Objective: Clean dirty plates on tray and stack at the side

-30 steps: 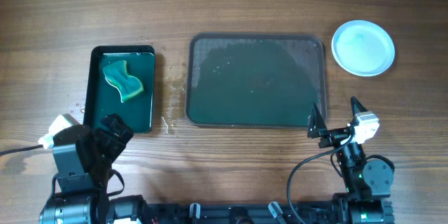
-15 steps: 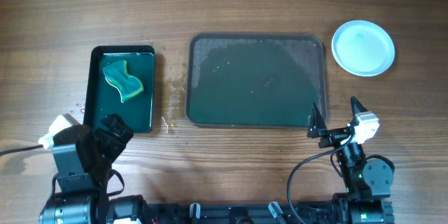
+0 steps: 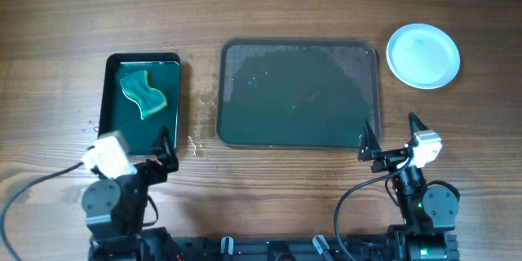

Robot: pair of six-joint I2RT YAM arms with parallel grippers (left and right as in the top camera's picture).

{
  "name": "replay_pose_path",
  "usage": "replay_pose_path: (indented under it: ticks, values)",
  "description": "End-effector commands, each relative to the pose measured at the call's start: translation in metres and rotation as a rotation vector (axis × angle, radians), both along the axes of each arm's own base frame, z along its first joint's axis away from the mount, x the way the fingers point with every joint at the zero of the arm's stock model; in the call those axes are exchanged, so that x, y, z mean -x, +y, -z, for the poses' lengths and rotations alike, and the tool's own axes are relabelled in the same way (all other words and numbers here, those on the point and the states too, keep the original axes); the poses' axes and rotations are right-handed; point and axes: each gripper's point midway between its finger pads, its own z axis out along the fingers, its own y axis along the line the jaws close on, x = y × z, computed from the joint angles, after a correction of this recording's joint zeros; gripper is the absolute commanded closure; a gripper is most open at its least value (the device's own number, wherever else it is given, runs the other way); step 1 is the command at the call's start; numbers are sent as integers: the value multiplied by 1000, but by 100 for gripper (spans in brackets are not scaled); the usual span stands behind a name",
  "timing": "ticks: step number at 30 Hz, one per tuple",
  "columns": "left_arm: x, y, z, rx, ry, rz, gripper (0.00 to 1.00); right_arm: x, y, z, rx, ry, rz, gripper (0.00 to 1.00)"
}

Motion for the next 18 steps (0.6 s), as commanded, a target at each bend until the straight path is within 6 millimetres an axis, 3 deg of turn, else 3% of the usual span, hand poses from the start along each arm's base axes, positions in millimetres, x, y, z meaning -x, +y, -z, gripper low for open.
replay_pose_path:
  ticks: [1, 10, 18]
  values:
    - [-7, -13, 11, -24, -73, 86, 0, 1, 3, -2, -5, -12, -18, 0]
    - [-18, -16, -1, -53, -273, 106, 0, 1, 3, -2, -5, -12, -18, 0]
    - [-26, -26, 5, -56, -360, 149, 0, 1, 3, -2, -5, -12, -18, 0]
